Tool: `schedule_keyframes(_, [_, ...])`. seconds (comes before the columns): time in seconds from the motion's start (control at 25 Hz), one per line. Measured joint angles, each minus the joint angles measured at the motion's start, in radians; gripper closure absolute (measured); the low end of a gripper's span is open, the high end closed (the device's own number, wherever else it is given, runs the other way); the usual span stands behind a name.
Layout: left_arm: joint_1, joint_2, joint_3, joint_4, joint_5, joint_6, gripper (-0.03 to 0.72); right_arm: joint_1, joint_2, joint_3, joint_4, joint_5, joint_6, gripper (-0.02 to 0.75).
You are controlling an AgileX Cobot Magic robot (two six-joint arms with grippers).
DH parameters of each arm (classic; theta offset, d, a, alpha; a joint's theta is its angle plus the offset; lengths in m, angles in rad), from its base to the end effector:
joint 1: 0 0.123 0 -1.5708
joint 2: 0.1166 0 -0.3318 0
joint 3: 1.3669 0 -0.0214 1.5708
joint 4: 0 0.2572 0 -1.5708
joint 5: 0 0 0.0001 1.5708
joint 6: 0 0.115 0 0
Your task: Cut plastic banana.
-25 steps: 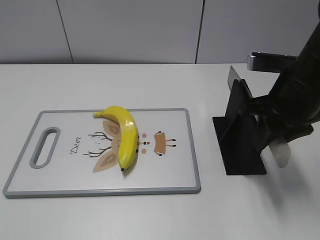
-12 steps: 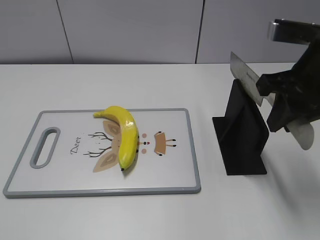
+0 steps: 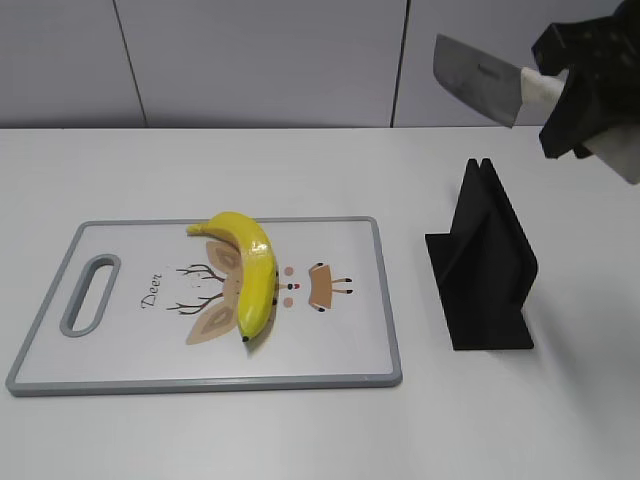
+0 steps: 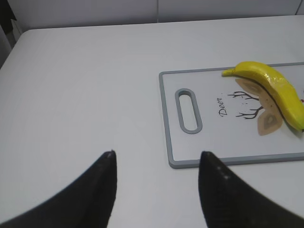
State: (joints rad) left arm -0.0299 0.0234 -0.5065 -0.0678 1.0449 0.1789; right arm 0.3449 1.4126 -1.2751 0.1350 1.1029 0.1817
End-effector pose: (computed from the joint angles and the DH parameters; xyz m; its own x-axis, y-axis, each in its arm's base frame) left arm -0.0217 -0.0061 0.2738 -0.4392 0.1573 -0.8845 0.1469 0.9839 0.1020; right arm 0.2690 0.1113 0.3588 -0.9254 -0.0788 -0.3707 -0.1641 0.9650 0.2048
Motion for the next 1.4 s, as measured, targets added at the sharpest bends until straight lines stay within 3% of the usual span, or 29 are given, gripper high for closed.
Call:
schedule_keyframes(0.32, [0.000,0.025,-0.034,0.002,-0.057,0.000,0.160,0.000,0.001,-0.096,-0.025,-0.034,-0.216,0.575])
schedule_keyframes(0.52, [0.000,0.177,-0.082,0.002,-0.165,0.014,0.160,0.000,0.041,-0.149,-0.025,-0.050,-0.370,0.575])
schedule_keyframes(0.68, [0.000,0.329,-0.121,-0.018,-0.298,0.098,0.154,0.000,0.082,-0.157,0.005,-0.073,-0.579,0.575])
schedule_keyframes(0.92, [-0.003,0.586,-0.226,-0.082,-0.421,0.244,0.070,0.000,0.140,-0.159,0.073,-0.133,-0.894,0.575])
schedule_keyframes(1.12, [-0.073,0.808,-0.367,-0.138,-0.419,0.439,0.060,0.000,0.212,-0.166,0.201,-0.141,-1.141,0.575])
schedule_keyframes(1.4, [-0.269,1.117,-0.600,-0.148,-0.242,0.709,0.063,0.005,0.332,-0.202,0.275,-0.125,-1.383,0.575])
